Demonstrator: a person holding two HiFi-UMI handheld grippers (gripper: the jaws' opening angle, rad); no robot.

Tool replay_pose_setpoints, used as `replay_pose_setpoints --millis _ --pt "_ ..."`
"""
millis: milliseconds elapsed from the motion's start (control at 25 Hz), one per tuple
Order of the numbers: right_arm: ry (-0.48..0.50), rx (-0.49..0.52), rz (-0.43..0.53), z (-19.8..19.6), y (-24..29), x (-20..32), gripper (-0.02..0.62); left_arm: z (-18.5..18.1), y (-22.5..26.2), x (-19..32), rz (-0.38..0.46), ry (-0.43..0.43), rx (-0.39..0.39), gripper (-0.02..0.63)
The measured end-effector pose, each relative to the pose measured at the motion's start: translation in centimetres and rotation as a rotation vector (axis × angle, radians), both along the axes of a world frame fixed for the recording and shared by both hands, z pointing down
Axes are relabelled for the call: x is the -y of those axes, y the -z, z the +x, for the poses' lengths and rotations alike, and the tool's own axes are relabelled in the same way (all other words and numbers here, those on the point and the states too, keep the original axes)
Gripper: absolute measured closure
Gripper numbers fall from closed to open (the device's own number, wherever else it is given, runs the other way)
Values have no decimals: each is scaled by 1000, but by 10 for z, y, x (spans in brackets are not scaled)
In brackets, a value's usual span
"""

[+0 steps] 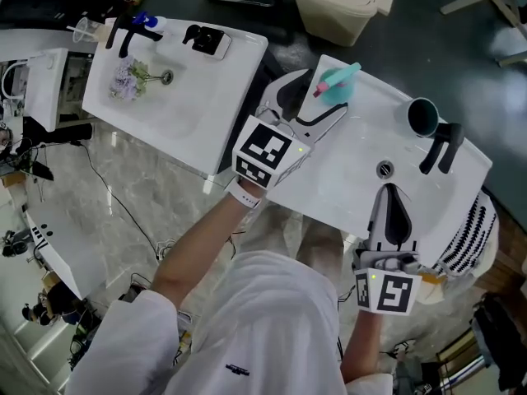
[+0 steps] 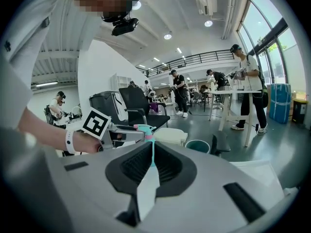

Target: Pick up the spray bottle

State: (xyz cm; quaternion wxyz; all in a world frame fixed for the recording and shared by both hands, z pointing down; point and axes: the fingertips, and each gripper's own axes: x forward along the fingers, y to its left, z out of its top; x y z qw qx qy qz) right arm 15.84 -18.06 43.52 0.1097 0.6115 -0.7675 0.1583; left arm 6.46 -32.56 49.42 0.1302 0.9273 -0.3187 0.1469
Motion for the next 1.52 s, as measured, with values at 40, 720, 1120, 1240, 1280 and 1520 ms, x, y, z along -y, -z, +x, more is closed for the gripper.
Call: replay_pose_setpoints --millis 40,720,1120,1240,1280,1520 --pt "1 3 -2 -1 -2 2 588 3 -2 3 3 -5 1 298" --pt "-16 23 -39 5 -25 1 588 31 -27 28 17 -58 43 368" --pt "-32 23 -33 9 -22 -4 588 29 -29 30 31 -44 71 471" --pt "-35 20 -29 8 -19 -6 588 28 -30 31 29 -38 76 474" --pt "-36 19 -26 8 -18 -6 588 27 -29 31 27 -35 77 476" --pt "-42 11 -9 10 -7 -12 588 22 -18 23 21 -18 69 476"
